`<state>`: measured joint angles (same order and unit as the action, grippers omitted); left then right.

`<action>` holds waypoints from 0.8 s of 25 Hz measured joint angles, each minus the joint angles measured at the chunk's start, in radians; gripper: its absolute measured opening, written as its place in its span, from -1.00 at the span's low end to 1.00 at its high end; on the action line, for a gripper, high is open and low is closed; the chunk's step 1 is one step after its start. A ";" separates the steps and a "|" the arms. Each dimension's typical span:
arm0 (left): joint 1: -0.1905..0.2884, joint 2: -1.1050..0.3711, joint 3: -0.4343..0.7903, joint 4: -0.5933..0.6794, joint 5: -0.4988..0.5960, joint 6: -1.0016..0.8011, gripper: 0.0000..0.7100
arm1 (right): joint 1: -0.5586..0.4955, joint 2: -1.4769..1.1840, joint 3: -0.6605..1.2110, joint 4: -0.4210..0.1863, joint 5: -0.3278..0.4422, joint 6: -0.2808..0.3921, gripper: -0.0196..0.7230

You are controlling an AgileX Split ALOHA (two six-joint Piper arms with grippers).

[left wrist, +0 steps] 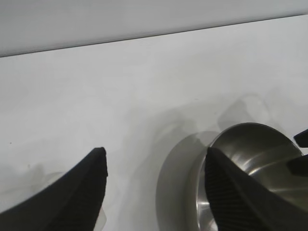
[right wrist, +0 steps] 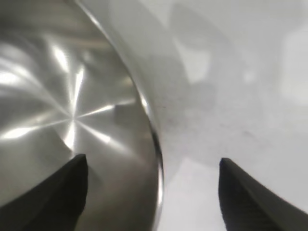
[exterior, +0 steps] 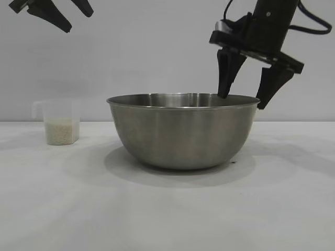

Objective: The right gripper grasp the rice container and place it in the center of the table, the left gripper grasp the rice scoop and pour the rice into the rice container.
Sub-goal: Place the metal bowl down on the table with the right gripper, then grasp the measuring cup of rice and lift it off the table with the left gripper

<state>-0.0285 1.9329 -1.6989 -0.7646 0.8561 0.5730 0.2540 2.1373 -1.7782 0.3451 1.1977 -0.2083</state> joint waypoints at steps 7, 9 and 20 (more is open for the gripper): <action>0.000 0.000 0.000 -0.001 0.000 0.000 0.08 | 0.000 -0.042 0.000 -0.002 -0.014 0.005 0.37; 0.000 0.000 0.000 -0.001 0.000 0.000 0.08 | 0.000 -0.042 0.000 -0.002 -0.014 0.005 0.37; 0.000 0.000 0.000 -0.001 0.000 -0.008 0.08 | -0.052 -0.084 0.000 -0.075 -0.011 0.018 0.37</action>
<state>-0.0285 1.9329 -1.6989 -0.7659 0.8561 0.5650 0.2019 2.0537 -1.7782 0.2697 1.1871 -0.1903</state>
